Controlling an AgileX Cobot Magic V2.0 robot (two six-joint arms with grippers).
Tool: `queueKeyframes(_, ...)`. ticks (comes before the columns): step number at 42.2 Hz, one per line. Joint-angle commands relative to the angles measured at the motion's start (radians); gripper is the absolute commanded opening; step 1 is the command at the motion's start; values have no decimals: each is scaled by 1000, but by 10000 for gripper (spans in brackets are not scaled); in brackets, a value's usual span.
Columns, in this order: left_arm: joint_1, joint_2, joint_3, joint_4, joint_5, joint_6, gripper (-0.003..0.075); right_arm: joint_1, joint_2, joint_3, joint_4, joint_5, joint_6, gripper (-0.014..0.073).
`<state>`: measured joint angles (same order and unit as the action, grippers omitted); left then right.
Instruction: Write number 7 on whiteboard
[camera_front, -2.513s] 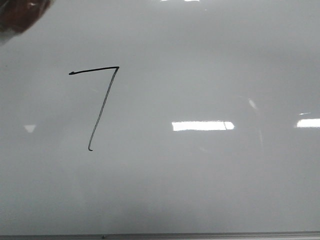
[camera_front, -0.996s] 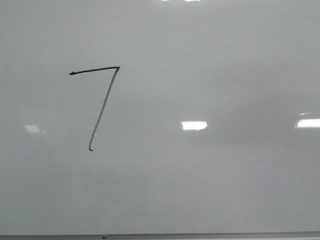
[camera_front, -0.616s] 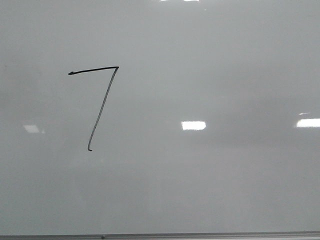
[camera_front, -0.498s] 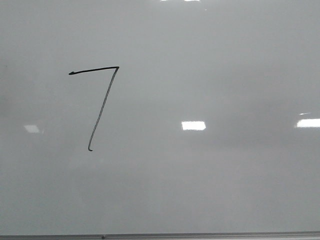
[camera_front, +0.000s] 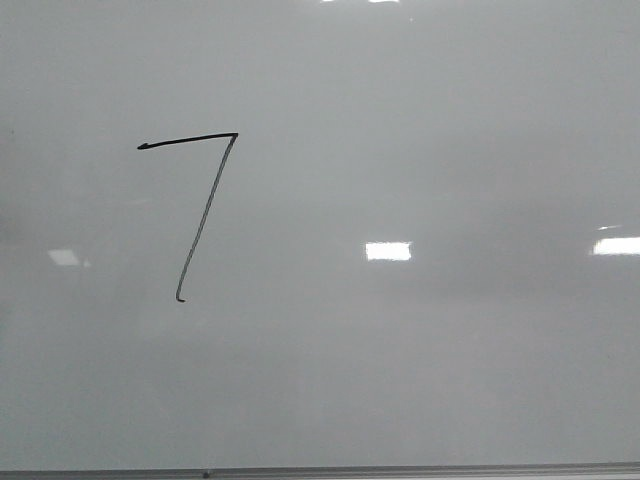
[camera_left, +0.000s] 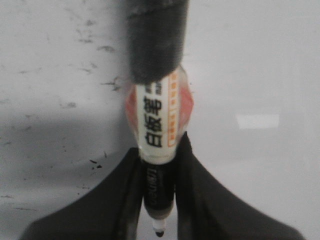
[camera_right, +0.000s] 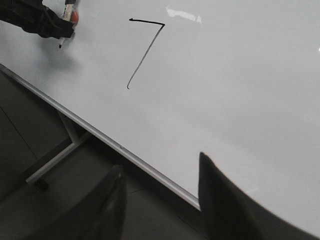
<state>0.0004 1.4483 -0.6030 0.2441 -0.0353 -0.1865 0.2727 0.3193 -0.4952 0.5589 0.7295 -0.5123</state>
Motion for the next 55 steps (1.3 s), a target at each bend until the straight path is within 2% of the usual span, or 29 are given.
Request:
queueKeyframes(1, 2, -22, -27, -9, -94, 1, 177, -5, 6, -26, 30, -53, 2, 362)
queueKeyframes(11, 2, -22, -27, -9, -90, 1, 244, -5, 6, -26, 30, -33, 2, 362)
queueKeyframes(22, 2, -82, -27, -6, -2, 1, 503, -5, 6, -26, 30, -32, 2, 362)
queueKeyframes(29, 2, -227, -18, -6, 119, 1, 525, -5, 6, -26, 30, -36, 2, 362)
queueKeyframes(36, 2, -441, 11, -6, 167, 1, 524, -5, 6, -26, 30, -44, 2, 361)
queueKeyframes(40, 2, -574, 39, -6, 175, 3, 487, -5, 6, -26, 30, -67, 2, 348)
queueKeyframes(44, 2, -678, 67, -6, 183, 3, 387, -5, 6, -26, 30, -93, 2, 282)
queueKeyframes(55, 2, -917, 135, -6, 199, 3, 36, -5, 6, -26, 30, -200, 2, -59)
